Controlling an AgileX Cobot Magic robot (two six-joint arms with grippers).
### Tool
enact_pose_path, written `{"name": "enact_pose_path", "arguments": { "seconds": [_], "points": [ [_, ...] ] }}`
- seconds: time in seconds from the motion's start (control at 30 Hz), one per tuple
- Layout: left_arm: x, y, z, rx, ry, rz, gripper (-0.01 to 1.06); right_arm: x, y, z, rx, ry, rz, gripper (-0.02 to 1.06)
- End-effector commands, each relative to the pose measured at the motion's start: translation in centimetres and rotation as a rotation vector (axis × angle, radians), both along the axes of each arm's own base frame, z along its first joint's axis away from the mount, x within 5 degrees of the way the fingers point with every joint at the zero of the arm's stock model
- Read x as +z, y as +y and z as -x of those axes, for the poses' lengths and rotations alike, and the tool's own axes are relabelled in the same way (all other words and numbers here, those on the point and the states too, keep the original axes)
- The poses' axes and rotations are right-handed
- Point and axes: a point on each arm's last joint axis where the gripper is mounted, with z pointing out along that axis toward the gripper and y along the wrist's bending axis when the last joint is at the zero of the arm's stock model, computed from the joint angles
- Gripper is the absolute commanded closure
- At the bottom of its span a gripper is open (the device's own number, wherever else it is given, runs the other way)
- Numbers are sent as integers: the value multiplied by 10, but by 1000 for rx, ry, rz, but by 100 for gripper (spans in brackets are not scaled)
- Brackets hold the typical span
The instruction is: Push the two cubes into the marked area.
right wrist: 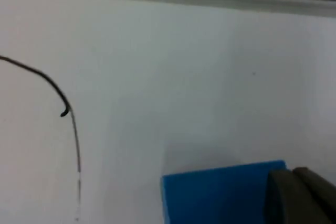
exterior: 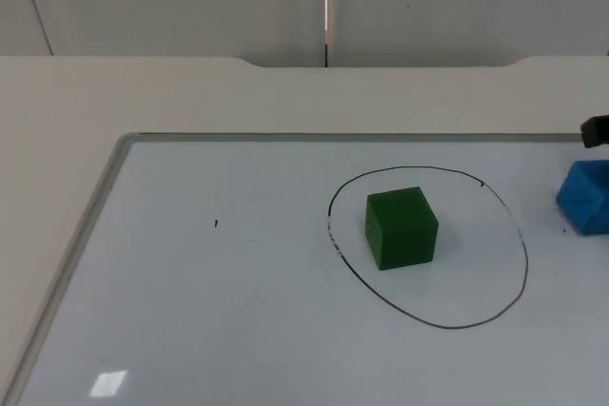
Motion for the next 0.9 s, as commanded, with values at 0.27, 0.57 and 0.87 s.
{"name": "enact_pose_path", "arguments": {
  "seconds": [0.27,0.57,0.87],
  "points": [
    [-2,0,0,7,4,2,105,-9,-10,3,-30,63,5,105],
    [-2,0,0,7,4,2,105,-9,-11,4,-15,68,17,105],
    [-2,0,0,7,4,2,105,-11,-11,4,-8,73,22,105]
  ]
}}
